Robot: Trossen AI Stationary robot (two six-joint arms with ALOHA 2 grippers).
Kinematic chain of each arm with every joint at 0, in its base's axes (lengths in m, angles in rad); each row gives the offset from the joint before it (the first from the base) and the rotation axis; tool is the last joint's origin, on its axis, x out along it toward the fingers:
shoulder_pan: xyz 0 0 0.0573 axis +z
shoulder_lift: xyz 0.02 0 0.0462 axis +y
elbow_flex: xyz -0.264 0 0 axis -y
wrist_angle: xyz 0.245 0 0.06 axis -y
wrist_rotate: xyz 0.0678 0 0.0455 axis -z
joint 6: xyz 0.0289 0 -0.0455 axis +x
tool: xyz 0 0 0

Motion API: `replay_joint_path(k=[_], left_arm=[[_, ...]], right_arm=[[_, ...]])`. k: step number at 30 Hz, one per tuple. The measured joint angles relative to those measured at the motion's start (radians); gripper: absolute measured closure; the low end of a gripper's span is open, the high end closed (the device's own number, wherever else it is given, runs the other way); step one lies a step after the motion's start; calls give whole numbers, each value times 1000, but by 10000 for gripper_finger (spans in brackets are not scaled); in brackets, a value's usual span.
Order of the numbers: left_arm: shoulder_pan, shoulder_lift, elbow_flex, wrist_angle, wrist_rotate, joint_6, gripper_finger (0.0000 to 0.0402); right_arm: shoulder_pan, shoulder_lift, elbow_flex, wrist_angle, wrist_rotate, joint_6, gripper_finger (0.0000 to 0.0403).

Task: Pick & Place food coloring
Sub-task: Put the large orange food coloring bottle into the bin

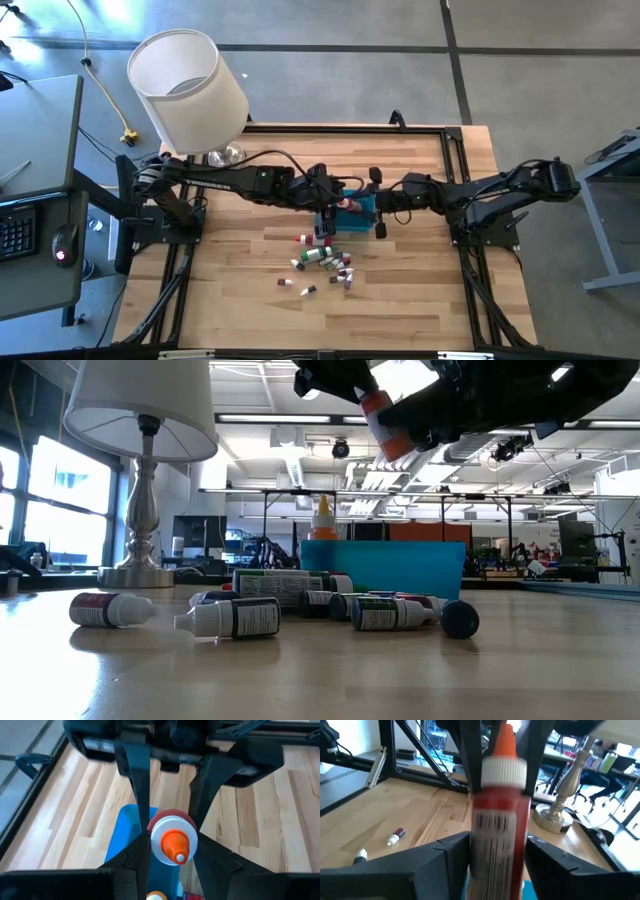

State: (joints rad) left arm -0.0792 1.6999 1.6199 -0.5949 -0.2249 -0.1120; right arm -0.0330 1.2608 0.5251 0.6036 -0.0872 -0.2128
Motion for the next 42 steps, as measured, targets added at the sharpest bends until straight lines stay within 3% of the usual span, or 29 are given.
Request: replay_joint_path(k=[4, 8, 11, 15, 21, 26, 35, 42], left_arm=[[0, 1, 0, -9, -8, -2, 280], [0, 3, 0, -64, -90, -34, 280], [0, 13, 0, -130, -156, -86, 280], [16, 34, 3, -148, -203, -124, 280], [79, 88, 0, -181, -171, -158, 280], [145, 116, 0, -165, -26, -200, 280], [206, 123, 1, -242, 83, -207, 280], [218, 122, 1, -308, 112, -207, 280]], right_arm=[[0, -1, 1, -38, 55, -9, 200], [0, -22, 0, -88, 145, -57, 187], [1, -80, -1, -177, 215, -86, 186], [1, -196, -1, -307, 220, -81, 189], [1, -363, -2, -395, 204, 28, 190], [1, -451, -2, -480, 154, 58, 190], [1, -462, -4, -556, 134, 68, 192], [1, -447, -3, -572, 130, 98, 192]])
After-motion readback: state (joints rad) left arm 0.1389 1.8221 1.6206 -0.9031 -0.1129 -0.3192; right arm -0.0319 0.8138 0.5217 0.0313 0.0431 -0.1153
